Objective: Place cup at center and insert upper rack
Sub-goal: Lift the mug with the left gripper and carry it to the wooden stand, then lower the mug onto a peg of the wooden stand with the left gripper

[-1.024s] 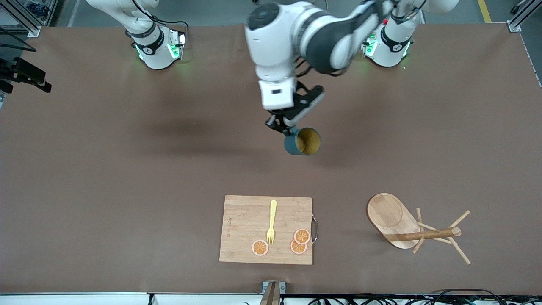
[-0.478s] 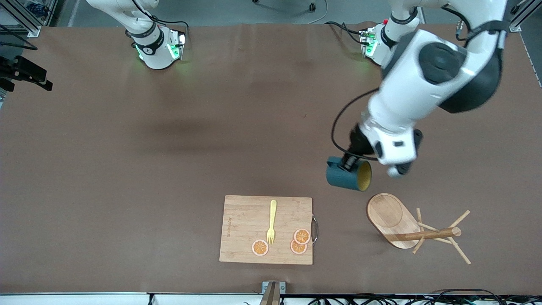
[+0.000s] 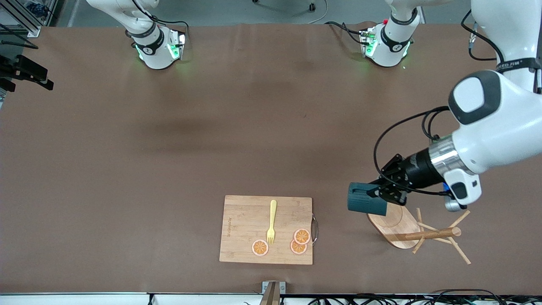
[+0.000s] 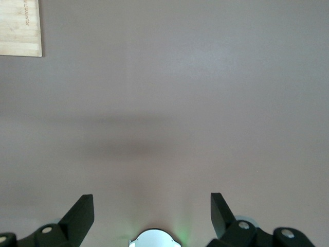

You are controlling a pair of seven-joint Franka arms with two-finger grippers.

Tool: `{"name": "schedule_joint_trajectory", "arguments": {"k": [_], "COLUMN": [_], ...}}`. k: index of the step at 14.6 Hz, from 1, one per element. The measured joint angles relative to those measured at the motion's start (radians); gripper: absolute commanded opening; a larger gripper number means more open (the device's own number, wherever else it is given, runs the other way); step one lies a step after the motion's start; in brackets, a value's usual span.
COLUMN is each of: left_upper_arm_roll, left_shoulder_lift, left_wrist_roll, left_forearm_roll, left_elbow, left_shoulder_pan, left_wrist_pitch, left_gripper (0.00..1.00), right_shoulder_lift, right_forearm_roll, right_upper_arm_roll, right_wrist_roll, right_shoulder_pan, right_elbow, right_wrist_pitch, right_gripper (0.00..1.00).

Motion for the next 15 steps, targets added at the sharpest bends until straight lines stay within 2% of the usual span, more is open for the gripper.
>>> {"name": "schedule_joint_trajectory", "arguments": {"k": [7,15], "left_upper_arm_roll": [0.002,0.002], "left_shoulder_lift": [0.073,0.142], "left_wrist_roll": [0.121,0.253], "left_forearm_roll": [-0.301,-0.417], "left_elbow": [-0.001,-0.001], "left_shoulder_pan": [0.142,0.202], "left_wrist_pitch": [0.006,0.005], "left_gripper": [0.02,0.02], "right_shoulder_lift": [-0.005,-0.005], "right_forearm_roll": [0.000,0.000], "right_upper_arm_roll": [0.004,0.004], "right_wrist_roll": [-0.001,-0.001], "right_shoulder_pan": [0.000,0.000], "right_elbow": [0.000,0.000], "right_wrist_pitch": [-0.001,-0.001], "right_gripper": [1.00,1.00]}}
